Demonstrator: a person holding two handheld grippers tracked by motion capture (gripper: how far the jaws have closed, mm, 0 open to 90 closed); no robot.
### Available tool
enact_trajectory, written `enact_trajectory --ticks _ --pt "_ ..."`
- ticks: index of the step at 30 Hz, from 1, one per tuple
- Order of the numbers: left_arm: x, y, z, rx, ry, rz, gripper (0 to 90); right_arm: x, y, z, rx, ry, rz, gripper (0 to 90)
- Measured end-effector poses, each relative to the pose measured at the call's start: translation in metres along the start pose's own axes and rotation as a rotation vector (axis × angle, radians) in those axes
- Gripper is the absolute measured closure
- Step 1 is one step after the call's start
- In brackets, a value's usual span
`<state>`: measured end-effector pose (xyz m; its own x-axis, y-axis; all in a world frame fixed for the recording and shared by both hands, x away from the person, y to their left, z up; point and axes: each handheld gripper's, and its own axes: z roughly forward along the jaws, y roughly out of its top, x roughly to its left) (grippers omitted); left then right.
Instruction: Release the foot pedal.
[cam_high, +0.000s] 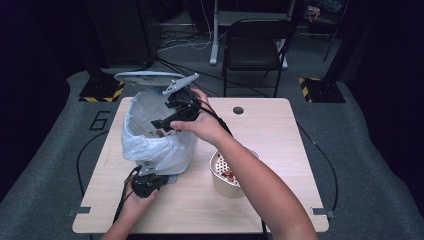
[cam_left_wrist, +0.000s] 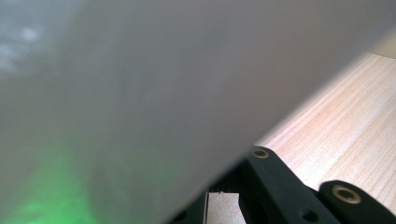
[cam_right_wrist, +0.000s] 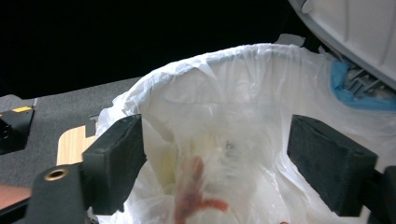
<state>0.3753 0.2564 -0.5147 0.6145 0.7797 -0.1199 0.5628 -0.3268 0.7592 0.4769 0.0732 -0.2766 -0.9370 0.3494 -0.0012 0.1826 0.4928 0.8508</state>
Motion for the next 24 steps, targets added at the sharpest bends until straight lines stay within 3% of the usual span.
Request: enact_trajectory --ticks 3,7,10,11,13,15,19,21,22,24 --pt "0.000 0.000 0.000 0.000 0.000 -0.001 90.0 0.000 0.000 -0.002 -0.005 0.024 0.016 16.0" --pt "0.001 0.000 -0.001 0.010 -0.004 0.008 90.0 0.003 -0.002 -0.010 -0.006 -0.004 -0.012 16.6" --pt "0.000 0.000 -0.001 0.010 -0.009 -0.019 90.0 0.004 -0.005 -0.019 -0.006 -0.009 -0.007 16.9" --pt "-0.001 -0.001 -0.001 0.010 -0.004 -0.041 90.0 0.004 -0.008 -0.023 -0.007 -0.016 -0.010 17.3" --pt "0.000 0.000 0.000 -0.002 -0.017 -0.025 90.0 0.005 -0.019 -0.037 -0.005 -0.029 -0.011 17.3" --pt "0.002 0.000 -0.004 0.044 0.012 0.025 90.0 0.006 -0.027 -0.047 -0.004 -0.032 -0.015 17.7" --pt "0.003 0.001 -0.004 0.038 0.009 0.029 88.6 0.003 -0.040 -0.061 -0.003 -0.049 -0.011 18.0" --pt "0.004 0.000 -0.006 0.036 0.001 0.014 85.6 -0.001 -0.046 -0.068 -0.002 -0.062 -0.004 18.0" --pt "0.001 0.000 -0.007 0.009 -0.014 -0.007 84.1 -0.004 -0.053 -0.074 0.000 -0.077 0.006 17.8" --pt "0.001 0.001 -0.010 0.011 -0.013 0.001 80.8 -0.005 -0.060 -0.080 -0.002 -0.091 0.011 17.8"
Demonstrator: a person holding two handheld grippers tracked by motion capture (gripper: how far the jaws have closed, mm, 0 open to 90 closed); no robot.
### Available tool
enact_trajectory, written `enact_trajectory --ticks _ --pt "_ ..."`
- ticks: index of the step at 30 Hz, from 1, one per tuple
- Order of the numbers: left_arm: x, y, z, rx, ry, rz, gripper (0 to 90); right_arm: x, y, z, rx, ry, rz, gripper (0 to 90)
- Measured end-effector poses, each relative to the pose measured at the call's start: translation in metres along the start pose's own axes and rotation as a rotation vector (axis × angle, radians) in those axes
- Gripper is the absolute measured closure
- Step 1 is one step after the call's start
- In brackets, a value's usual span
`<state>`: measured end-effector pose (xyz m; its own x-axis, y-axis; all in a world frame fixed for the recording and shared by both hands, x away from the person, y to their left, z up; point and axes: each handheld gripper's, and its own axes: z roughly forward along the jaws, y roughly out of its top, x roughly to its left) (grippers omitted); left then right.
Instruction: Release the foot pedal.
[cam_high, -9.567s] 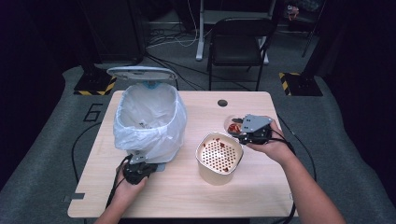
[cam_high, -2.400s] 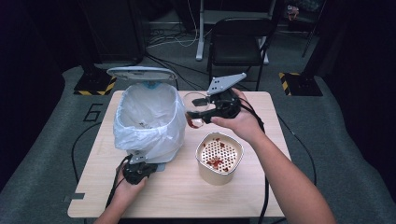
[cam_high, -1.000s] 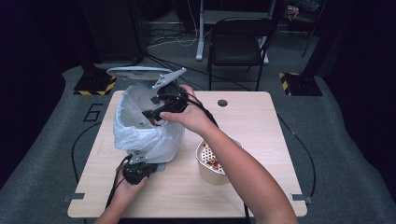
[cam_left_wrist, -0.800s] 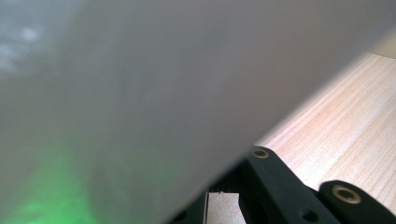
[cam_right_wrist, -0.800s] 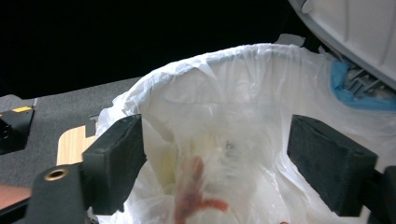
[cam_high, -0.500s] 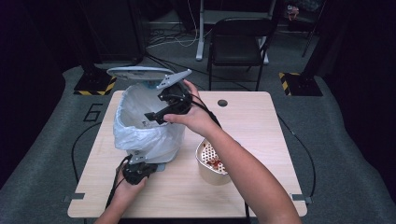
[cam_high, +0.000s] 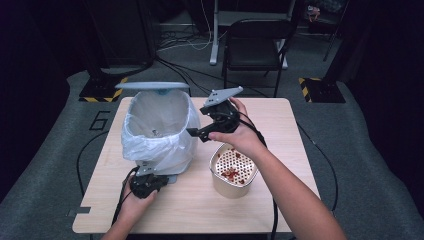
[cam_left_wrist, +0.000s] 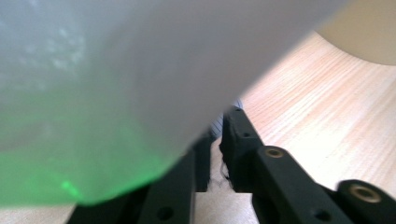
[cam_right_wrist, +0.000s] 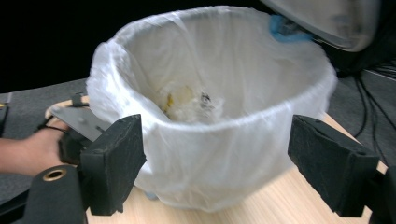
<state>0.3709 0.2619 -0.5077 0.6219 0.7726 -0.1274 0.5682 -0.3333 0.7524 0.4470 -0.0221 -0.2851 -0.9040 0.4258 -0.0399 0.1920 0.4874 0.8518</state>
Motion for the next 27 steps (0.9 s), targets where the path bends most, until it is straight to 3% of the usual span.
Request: enact_trajectory --ticks 1,2,4,5,6,10,12,17,20,21,22,24,27 --pt "0.002 0.000 -0.002 -0.001 -0.009 0.010 80.0 -0.001 -0.003 -0.003 0.003 -0.004 0.001 17.8" --pt "0.001 0.000 -0.003 -0.023 -0.015 -0.020 78.8 -0.002 -0.005 -0.005 0.003 -0.007 0.002 17.8" --pt "0.003 0.000 -0.007 -0.047 -0.015 -0.025 72.4 -0.001 -0.010 -0.010 0.008 -0.020 0.005 17.8" --pt "0.003 0.000 -0.007 -0.047 -0.015 -0.025 70.3 -0.001 -0.010 -0.010 0.008 -0.020 0.005 17.8" --pt "0.005 0.000 -0.011 -0.051 -0.044 -0.033 67.0 -0.002 -0.016 -0.014 0.011 -0.031 -0.004 17.8" --pt "0.008 -0.002 -0.015 -0.052 -0.059 -0.058 58.7 -0.002 -0.023 -0.022 0.003 -0.034 0.001 18.3" --pt "0.009 -0.003 -0.022 -0.060 -0.054 -0.098 53.6 -0.004 -0.034 -0.029 0.008 -0.044 0.006 19.7" --pt "0.013 -0.003 -0.031 -0.067 -0.011 -0.078 47.5 -0.009 -0.052 -0.040 0.005 -0.066 0.046 20.6" --pt "0.016 -0.005 -0.033 -0.039 0.009 -0.076 45.8 -0.014 -0.063 -0.046 0.011 -0.085 0.066 20.7" --pt "0.017 -0.006 -0.034 -0.034 0.014 -0.077 45.8 -0.014 -0.063 -0.046 0.011 -0.085 0.066 20.7" --pt "0.017 -0.007 -0.035 -0.038 0.014 -0.107 45.2 -0.016 -0.067 -0.048 0.009 -0.095 0.070 21.0" --pt "0.023 -0.011 -0.042 -0.025 0.036 -0.106 44.6 -0.022 -0.079 -0.057 -0.001 -0.123 0.088 25.5" --pt "0.027 -0.014 -0.045 -0.016 0.044 -0.120 44.6 -0.028 -0.092 -0.064 -0.004 -0.142 0.118 25.4"
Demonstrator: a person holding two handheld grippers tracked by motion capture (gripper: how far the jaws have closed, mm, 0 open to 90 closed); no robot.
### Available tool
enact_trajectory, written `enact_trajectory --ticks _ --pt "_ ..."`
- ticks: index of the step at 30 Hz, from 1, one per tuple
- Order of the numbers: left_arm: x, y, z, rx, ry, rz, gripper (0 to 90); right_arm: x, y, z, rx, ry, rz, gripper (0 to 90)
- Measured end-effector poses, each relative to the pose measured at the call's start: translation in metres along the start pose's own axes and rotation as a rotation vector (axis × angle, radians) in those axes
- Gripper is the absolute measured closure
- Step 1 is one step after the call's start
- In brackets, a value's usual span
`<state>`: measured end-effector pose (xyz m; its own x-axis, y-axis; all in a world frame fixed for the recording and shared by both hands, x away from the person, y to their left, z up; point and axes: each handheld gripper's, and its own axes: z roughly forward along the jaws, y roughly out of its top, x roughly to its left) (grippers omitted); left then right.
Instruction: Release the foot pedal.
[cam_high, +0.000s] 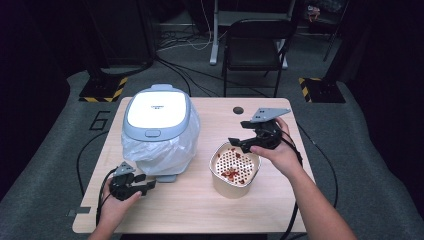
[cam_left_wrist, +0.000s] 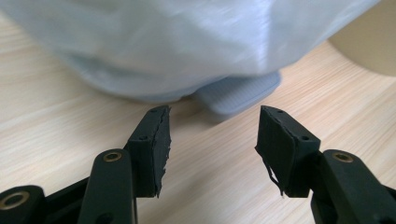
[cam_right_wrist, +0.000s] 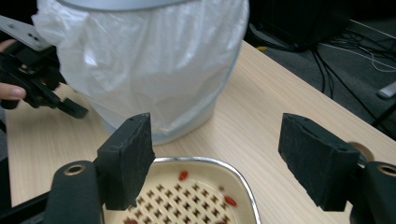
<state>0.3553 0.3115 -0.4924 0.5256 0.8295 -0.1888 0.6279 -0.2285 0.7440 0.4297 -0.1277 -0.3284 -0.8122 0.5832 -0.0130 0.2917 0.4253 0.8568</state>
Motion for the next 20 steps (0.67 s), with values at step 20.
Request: enact_trajectory --ticks 20 --pt "0.034 -0.022 0.000 -0.019 0.147 -0.067 41.0 -0.031 -0.093 -0.045 -0.034 -0.162 0.184 25.8"
